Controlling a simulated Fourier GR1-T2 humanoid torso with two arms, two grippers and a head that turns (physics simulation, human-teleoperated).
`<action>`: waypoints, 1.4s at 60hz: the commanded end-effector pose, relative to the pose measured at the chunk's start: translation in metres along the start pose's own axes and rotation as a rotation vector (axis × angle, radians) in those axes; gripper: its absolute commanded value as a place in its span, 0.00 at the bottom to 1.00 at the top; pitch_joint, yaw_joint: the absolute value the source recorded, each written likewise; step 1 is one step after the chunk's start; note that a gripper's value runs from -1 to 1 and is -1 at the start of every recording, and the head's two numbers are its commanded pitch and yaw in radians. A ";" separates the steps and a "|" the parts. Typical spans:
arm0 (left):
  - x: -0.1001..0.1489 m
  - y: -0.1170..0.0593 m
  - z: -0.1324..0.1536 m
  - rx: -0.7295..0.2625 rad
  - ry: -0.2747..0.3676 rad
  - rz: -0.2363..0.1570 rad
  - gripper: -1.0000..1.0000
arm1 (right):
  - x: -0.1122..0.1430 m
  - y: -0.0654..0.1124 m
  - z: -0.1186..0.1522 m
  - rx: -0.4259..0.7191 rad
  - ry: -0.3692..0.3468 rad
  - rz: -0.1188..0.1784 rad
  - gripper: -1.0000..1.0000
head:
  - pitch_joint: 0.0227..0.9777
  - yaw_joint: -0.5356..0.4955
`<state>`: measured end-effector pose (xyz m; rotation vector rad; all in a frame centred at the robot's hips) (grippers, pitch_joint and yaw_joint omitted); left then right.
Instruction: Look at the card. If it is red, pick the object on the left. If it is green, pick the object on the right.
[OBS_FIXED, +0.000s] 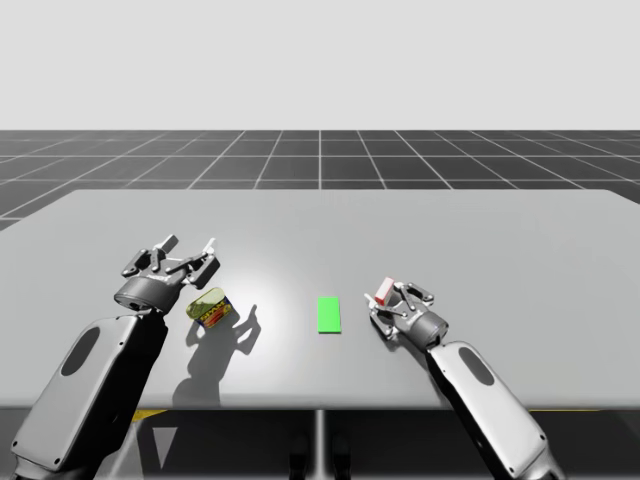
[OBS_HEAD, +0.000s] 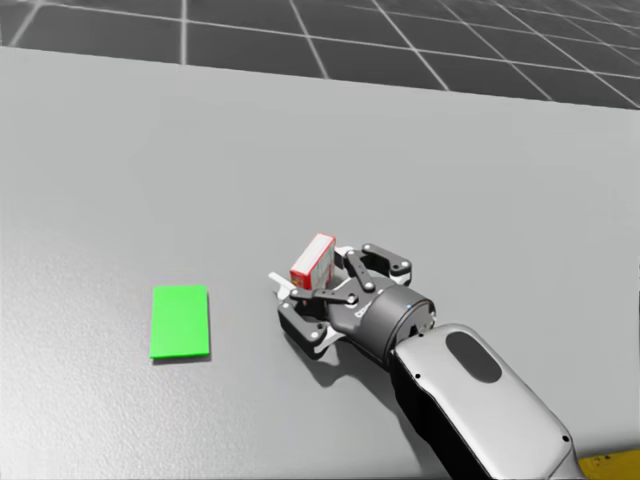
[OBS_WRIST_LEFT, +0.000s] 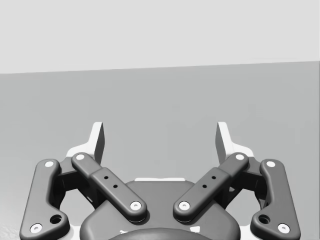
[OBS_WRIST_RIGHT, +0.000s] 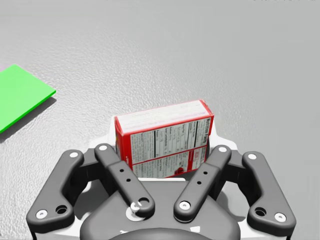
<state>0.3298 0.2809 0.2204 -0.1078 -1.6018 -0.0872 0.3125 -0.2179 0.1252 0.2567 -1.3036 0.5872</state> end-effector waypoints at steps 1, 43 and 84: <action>0.000 0.000 0.000 0.000 0.000 -0.001 0.00 | -0.015 0.002 0.000 -0.089 0.037 -0.035 1.00 | 0.72 0.24; -0.002 -0.001 0.000 0.002 0.004 -0.004 0.00 | 0.008 -0.007 0.010 -0.157 -0.048 -0.037 1.00 | 0.41 0.18; -0.001 0.000 -0.001 0.005 0.001 -0.003 0.00 | 0.180 -0.028 0.051 -0.396 -0.420 0.045 1.00 | 0.43 0.17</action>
